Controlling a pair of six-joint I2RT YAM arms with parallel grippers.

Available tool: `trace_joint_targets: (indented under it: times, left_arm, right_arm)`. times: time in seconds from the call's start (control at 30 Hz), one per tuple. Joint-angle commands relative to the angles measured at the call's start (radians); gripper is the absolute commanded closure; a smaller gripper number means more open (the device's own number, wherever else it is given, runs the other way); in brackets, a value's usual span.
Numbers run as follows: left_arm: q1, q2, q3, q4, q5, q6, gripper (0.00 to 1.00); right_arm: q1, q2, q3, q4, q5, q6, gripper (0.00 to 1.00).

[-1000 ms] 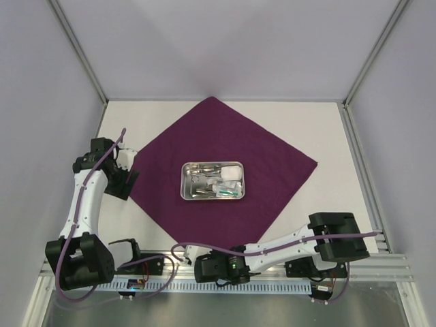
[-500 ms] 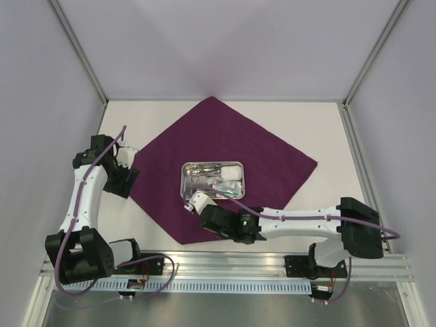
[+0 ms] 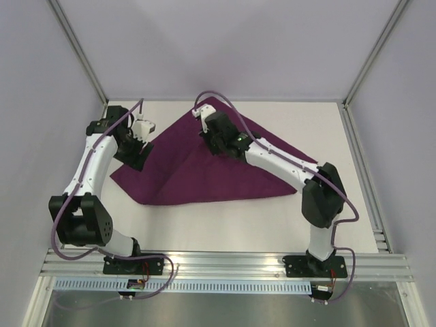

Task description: Prepare the surgical pack

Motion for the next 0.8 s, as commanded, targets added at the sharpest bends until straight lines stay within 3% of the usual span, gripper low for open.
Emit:
trace_joint_targets:
  times: [0.0, 0.27, 0.77]
  left_arm:
    - [-0.023, 0.082, 0.125, 0.024, 0.021, -0.013, 0.26]
    - [-0.125, 0.265, 0.294, 0.044, -0.01, -0.014, 0.27]
    - [-0.139, 0.374, 0.302, 0.088, -0.03, -0.023, 0.27]
  right_arm:
    - [-0.114, 0.141, 0.143, -0.035, -0.089, -0.007, 1.0]
    - [-0.212, 0.418, 0.495, -0.104, -0.109, 0.062, 0.99]
    - [-0.327, 0.69, 0.746, -0.175, -0.119, 0.242, 0.99]
